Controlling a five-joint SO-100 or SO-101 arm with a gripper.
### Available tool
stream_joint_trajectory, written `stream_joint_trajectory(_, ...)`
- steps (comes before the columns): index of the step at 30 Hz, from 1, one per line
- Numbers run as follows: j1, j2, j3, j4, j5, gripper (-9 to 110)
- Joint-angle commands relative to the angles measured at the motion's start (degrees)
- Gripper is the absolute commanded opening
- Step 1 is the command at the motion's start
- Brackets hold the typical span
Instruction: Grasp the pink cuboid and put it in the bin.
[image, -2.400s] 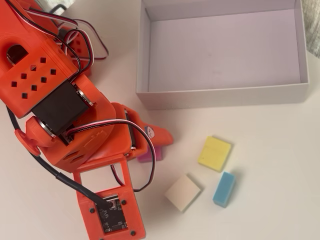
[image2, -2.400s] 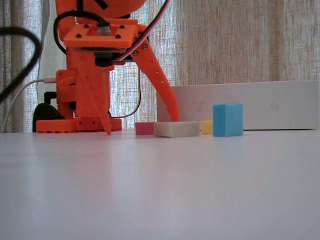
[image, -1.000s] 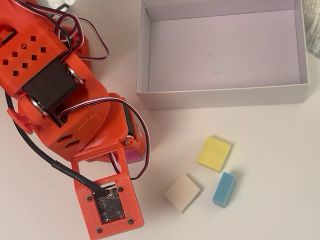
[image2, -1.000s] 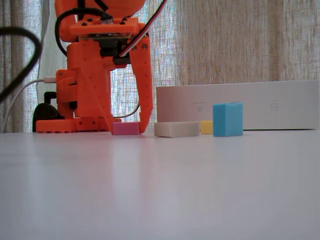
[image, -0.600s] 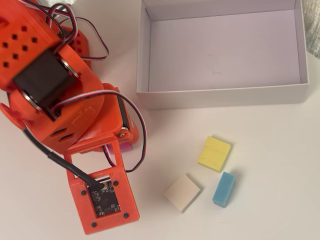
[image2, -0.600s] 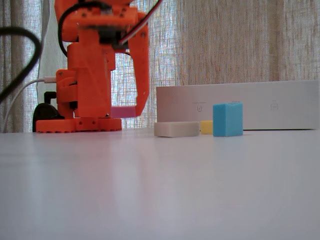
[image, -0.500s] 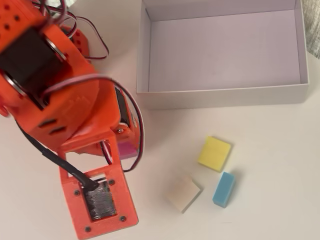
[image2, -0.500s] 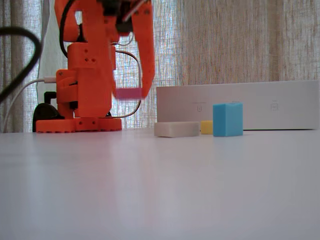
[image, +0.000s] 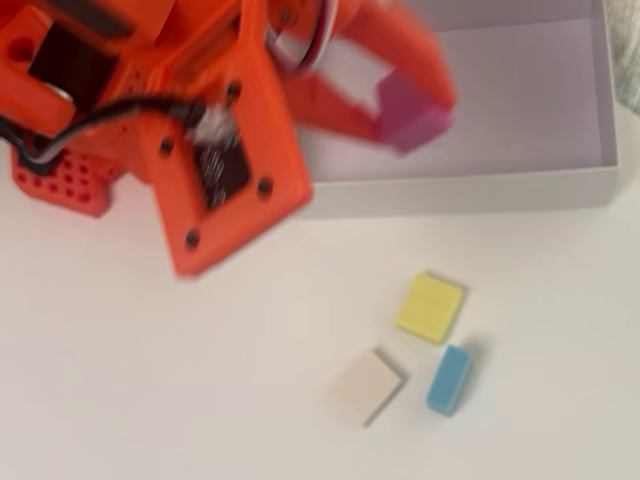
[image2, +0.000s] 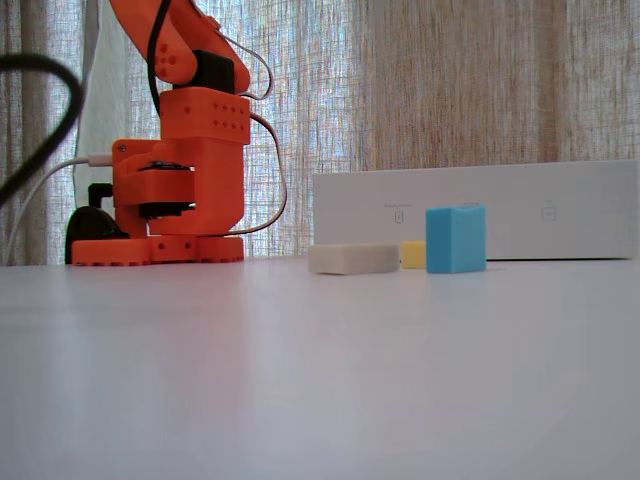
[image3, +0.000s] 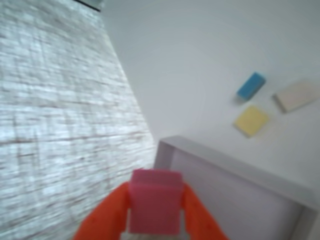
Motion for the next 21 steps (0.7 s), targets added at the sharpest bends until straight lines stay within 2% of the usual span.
stream_joint_trajectory(1,-5.8,2.0,-2.7,-3.9,13.5,-8)
stream_joint_trajectory(5,-9.2,1.6,0.4,-7.0,26.5,-8)
stream_joint_trajectory(9,-11.4,1.1,8.5,-7.9,31.6,-8)
stream_joint_trajectory(16,-12.7,2.2,26.6,-11.4,30.8,-8)
stream_joint_trajectory(20,-13.3,2.5,32.9,-13.6,24.2,-8)
stream_joint_trajectory(21,-13.5,2.6,33.7,-13.4,23.3,-1)
